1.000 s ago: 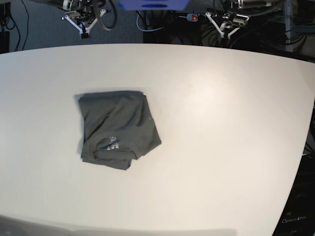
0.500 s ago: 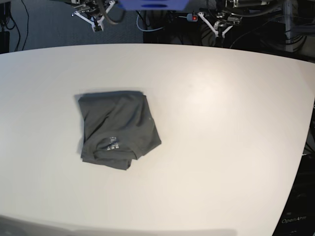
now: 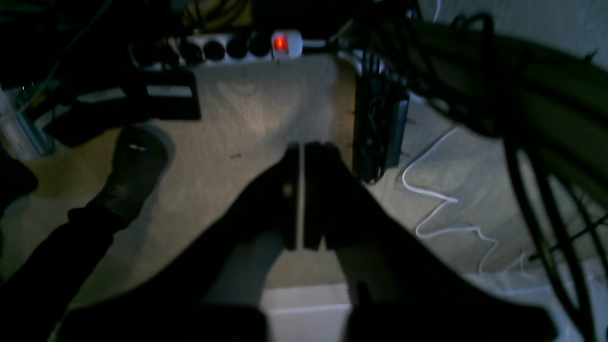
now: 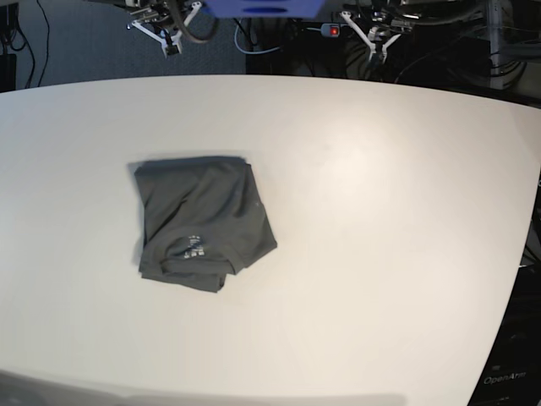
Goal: Fold the T-shirt properly
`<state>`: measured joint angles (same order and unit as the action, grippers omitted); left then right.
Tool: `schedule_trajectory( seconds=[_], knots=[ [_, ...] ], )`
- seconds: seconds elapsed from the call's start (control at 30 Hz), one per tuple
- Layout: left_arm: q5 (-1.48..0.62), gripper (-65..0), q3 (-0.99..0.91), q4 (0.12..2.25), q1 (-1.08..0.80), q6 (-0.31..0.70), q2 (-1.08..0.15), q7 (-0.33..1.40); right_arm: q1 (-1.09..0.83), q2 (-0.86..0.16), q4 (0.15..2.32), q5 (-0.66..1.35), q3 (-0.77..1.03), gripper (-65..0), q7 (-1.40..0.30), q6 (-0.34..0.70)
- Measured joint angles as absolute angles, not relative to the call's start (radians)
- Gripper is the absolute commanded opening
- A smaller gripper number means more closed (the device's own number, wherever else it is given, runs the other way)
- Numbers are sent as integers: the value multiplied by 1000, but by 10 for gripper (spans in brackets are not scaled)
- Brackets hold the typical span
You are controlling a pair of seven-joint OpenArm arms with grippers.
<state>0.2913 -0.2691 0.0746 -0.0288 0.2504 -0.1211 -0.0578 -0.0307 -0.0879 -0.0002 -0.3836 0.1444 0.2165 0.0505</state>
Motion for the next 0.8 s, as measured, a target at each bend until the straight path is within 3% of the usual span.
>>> schedule_trajectory(
  seconds=[0.43,0.8],
  knots=[
    [287,-630,-266,74,-30,249,-116,-56,-19,-88,0,-384,144,-643,216,51],
    [287,-630,-266,74,-28,242,15,-56,-20,-12,0,-384,144,-643,216,47]
  ],
)
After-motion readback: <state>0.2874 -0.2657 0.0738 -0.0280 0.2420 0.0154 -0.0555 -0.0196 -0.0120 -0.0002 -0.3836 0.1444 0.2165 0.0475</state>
